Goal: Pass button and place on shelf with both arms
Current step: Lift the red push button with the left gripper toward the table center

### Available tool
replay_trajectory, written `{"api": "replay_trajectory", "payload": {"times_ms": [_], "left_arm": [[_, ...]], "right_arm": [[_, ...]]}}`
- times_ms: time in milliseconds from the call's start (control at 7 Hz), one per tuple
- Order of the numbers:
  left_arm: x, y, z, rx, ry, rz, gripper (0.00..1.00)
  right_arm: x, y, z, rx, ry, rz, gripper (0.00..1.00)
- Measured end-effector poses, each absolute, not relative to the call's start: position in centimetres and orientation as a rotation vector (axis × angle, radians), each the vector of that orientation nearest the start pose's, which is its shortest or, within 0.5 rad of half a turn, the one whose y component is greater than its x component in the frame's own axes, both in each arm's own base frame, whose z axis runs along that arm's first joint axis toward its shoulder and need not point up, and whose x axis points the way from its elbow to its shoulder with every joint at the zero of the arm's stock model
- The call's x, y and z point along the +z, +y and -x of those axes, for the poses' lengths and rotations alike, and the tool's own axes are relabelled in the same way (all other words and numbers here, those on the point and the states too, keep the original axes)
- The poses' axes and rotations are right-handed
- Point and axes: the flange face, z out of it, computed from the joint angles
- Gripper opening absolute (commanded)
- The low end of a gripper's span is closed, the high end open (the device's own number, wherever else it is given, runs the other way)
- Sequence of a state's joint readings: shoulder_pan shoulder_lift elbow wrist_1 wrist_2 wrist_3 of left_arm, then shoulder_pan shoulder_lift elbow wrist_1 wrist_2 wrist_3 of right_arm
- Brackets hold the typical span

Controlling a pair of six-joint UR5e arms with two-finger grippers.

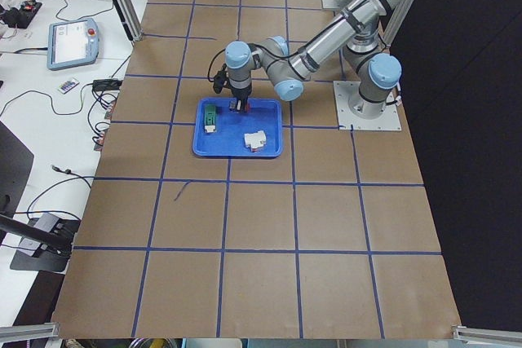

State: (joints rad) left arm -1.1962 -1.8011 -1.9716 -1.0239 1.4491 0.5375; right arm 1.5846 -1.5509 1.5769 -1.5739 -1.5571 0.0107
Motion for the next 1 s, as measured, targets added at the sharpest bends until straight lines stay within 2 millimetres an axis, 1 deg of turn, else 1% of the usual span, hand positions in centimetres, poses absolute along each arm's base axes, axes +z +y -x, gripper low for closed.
{"api": "replay_trajectory", "payload": {"times_ms": [143, 286, 429, 571, 714, 857, 1000], "left_arm": [[27.7, -53.3, -1.3, 0.053, 3.381, -0.219, 0.0], [31.7, -53.7, 3.8, 0.066, 3.502, -0.167, 0.0], [35.1, -53.3, 9.4, 0.074, 3.632, -0.099, 0.0], [37.8, -52.3, 14.5, 0.092, 3.773, -0.026, 0.0], [39.6, -51.2, 18.4, 0.144, 3.911, 0.035, 0.0], [40.3, -50.3, 21.3, 0.234, 4.061, 0.101, 0.0], [40.4, -49.9, 23.4, 0.318, 4.224, 0.162, 0.0]], "right_arm": [[47.5, -49.6, -14.2, 0.036, 3.128, 0.005, 1.0], [47.5, -49.6, -14.2, 0.037, 3.128, 0.005, 1.0], [47.5, -49.6, -14.1, 0.037, 3.129, 0.005, 1.0], [47.5, -49.6, -14.1, 0.037, 3.13, 0.005, 1.0], [47.5, -49.6, -14.1, 0.037, 3.13, 0.005, 1.0], [47.5, -49.6, -14.1, 0.038, 3.131, 0.005, 1.0], [47.5, -49.6, -14.0, 0.04, 3.132, 0.007, 1.0]]}}
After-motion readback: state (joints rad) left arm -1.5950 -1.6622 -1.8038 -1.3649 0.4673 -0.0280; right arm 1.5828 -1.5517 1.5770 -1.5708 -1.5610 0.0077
